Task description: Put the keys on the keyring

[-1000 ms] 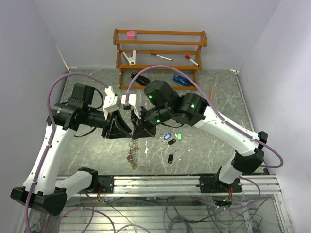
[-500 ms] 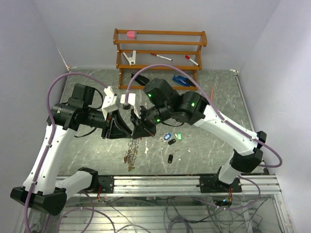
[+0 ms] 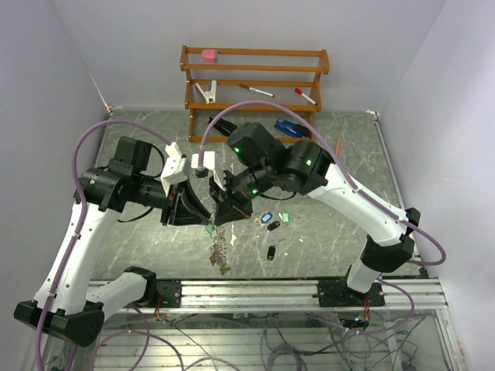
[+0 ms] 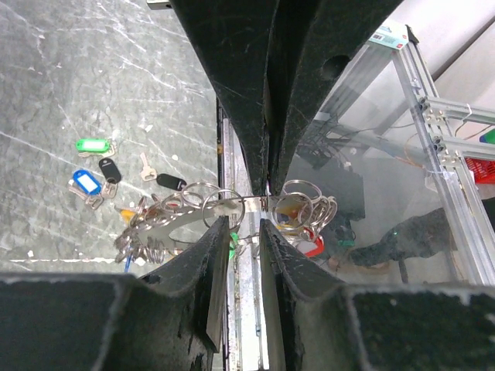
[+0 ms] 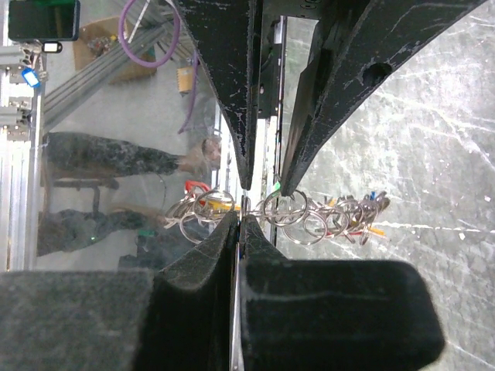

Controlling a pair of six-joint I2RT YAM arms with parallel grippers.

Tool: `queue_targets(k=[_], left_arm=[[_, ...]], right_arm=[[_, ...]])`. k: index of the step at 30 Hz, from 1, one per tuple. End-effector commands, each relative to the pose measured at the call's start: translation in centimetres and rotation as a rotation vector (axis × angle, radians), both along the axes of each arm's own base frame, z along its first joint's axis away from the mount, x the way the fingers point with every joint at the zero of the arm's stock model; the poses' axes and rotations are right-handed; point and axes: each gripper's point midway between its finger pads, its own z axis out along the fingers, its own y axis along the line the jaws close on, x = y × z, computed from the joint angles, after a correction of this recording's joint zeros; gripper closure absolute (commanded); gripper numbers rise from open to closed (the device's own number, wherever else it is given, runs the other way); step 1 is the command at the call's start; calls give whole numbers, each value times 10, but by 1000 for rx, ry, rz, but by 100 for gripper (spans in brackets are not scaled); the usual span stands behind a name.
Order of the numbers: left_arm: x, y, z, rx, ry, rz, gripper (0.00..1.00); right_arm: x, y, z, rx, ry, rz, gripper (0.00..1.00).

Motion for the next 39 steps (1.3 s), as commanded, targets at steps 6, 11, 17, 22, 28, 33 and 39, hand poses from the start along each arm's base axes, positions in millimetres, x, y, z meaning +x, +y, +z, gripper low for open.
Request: queue_targets(k=[6, 11, 17, 22, 28, 33, 39], left_arm=[[0, -5, -6, 35, 31, -11, 67], [-1, -4, -5, 34, 26, 2, 68], [9, -7, -12, 42, 44, 40, 70], [11, -8, -10, 38, 40, 35, 69], [12, -8, -13, 43, 45, 34, 74], [12, -9, -9, 34, 42, 31, 87], [8, -9, -6, 20, 41, 10, 93]], right_arm=[[-2, 42, 10, 123, -50, 51, 100], [5, 43, 10, 149, -78, 4, 100], [8, 35, 22, 241, -107, -64, 100], [10, 29, 27, 271, -121, -99, 100], [10, 30, 30, 289, -123, -100, 100], [10, 30, 34, 301, -130, -101, 100], [12, 30, 31, 299, -133, -114, 100]])
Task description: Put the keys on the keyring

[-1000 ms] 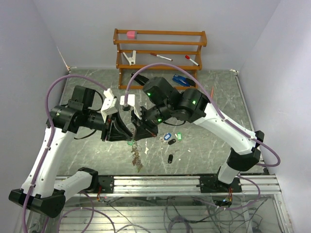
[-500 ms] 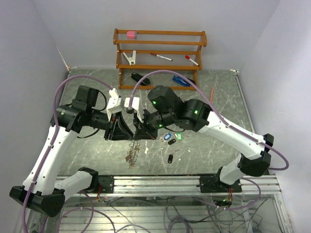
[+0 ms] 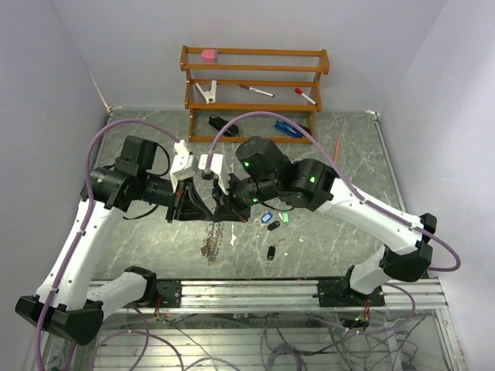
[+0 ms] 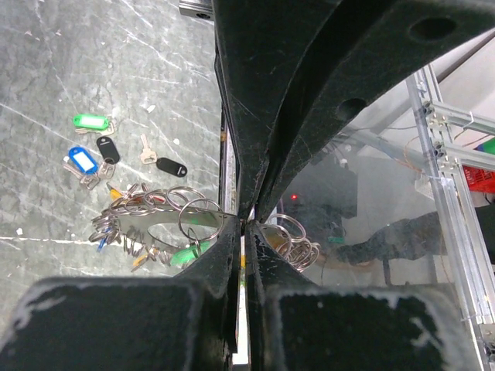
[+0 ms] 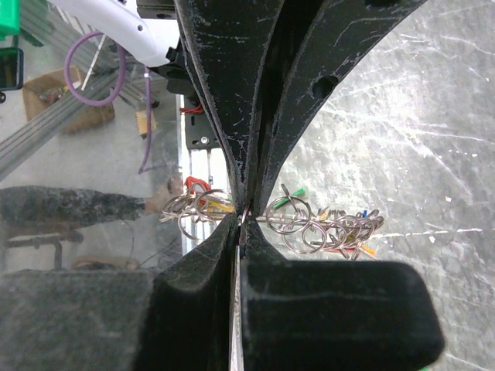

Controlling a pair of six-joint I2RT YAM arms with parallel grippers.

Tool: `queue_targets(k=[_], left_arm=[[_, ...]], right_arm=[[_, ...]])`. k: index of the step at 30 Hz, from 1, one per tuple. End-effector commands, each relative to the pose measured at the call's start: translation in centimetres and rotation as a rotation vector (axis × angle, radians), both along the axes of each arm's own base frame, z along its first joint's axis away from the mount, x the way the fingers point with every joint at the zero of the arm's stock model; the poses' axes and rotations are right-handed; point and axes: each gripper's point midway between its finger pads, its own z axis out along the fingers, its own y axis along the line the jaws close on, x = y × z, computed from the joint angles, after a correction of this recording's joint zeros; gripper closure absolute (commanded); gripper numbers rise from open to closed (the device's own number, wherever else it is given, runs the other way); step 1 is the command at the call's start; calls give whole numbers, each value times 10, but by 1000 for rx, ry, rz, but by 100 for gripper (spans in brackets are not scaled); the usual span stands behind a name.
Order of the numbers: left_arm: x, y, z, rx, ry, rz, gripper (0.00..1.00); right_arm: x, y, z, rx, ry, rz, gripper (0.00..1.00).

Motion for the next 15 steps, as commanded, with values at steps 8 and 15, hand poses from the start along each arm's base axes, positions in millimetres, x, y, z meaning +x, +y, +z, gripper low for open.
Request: queue_targets(k=[8, 15], left_arm=[[2, -4, 6, -16, -48, -28, 93], [7, -4, 6, -8, -71, -17, 93]], right_arm=[[-3, 19, 49, 204, -75, 19, 97], [-1, 10, 52, 202, -91, -12, 78]])
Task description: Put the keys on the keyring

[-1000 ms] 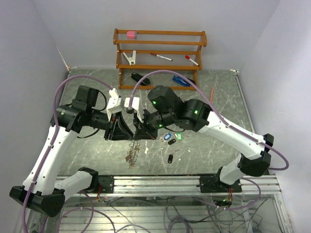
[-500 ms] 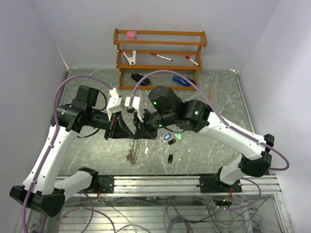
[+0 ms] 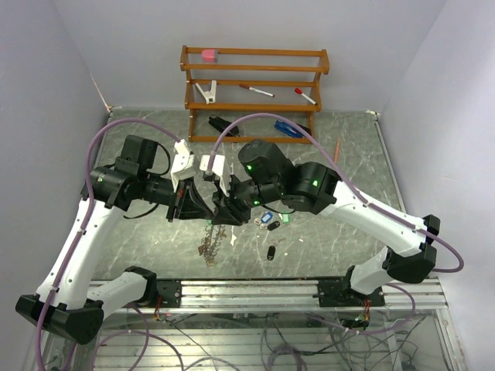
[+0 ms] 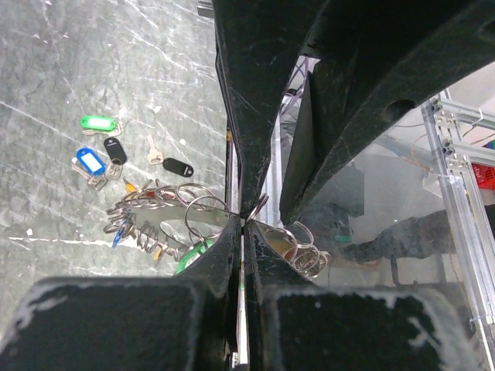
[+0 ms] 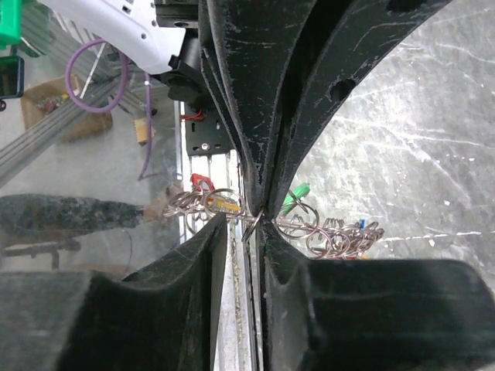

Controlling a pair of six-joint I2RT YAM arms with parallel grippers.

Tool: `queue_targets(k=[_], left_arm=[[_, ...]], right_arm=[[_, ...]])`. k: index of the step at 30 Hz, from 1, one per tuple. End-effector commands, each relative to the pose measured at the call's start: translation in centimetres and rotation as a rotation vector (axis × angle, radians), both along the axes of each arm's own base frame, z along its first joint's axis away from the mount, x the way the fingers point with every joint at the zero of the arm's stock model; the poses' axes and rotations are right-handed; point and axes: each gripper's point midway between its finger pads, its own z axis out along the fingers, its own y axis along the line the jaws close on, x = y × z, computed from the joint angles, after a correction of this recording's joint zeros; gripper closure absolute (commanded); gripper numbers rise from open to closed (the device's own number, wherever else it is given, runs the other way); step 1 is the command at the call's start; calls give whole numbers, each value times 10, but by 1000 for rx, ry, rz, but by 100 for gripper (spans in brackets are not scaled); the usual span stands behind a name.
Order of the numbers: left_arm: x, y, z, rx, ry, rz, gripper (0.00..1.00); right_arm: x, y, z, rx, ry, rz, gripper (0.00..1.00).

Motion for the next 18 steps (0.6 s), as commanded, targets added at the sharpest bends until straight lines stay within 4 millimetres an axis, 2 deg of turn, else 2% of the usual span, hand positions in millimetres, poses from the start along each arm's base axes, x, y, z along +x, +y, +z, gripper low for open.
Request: queue_targets(k=[1, 9, 13, 18], left_arm=[[4, -4, 7, -16, -48, -20, 93], [5, -8, 3, -34, -29, -52, 93], [3, -9, 4, -53, -27, -70, 93], [-5, -10, 13, -124, -21, -132, 93]], right_arm=[[1, 9, 50, 184, -86, 1, 77], [7, -8, 58, 190, -120, -66, 56], [10, -22, 63, 186, -141, -108, 55], [29, -49, 70, 167, -188, -254, 54]])
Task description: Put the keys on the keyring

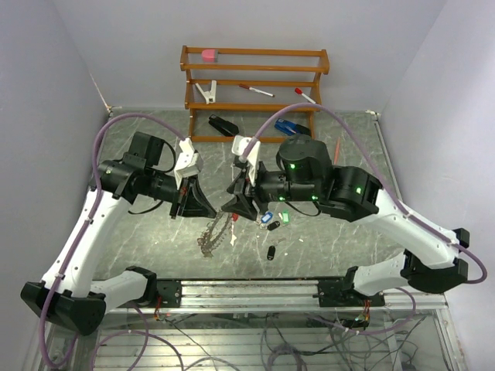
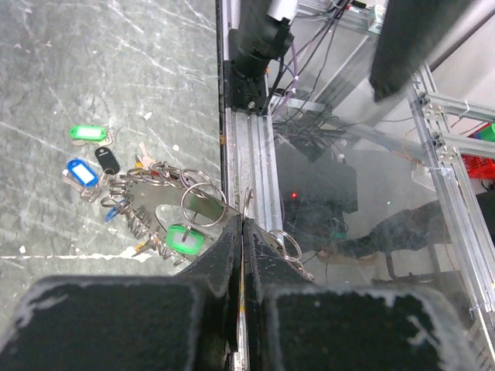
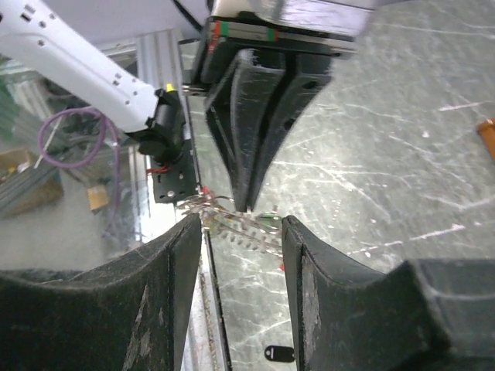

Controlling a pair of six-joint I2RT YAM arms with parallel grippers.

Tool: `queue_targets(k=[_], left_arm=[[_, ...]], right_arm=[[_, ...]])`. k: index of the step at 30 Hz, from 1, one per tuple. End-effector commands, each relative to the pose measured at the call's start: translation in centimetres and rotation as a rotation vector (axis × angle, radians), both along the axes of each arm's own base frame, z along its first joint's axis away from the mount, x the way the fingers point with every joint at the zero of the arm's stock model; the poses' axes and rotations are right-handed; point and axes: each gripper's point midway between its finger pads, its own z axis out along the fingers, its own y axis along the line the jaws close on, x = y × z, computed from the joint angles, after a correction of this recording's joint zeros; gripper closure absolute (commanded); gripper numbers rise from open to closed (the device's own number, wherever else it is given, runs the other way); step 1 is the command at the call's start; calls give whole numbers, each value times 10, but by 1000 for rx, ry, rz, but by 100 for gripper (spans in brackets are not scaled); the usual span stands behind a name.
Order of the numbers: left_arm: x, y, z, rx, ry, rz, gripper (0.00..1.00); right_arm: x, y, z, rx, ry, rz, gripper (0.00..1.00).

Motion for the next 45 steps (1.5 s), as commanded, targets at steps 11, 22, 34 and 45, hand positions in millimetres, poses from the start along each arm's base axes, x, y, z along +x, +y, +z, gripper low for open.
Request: queue_targets(k=[11, 22, 34, 45], left_arm=[[10, -7, 7, -107, -159, -41, 93], [52, -10, -1, -28, -57, 202, 93], [65, -7, 30, -103, -22, 292, 93], [81, -12, 57, -189, 1, 348, 93]], right_arm=[[83, -87, -77, -124, 136, -563, 46], [126, -155, -219, -379, 420, -912, 61], [123, -174, -313, -594, 545, -1022, 60], [125, -204, -346, -558, 646, -1093, 69]])
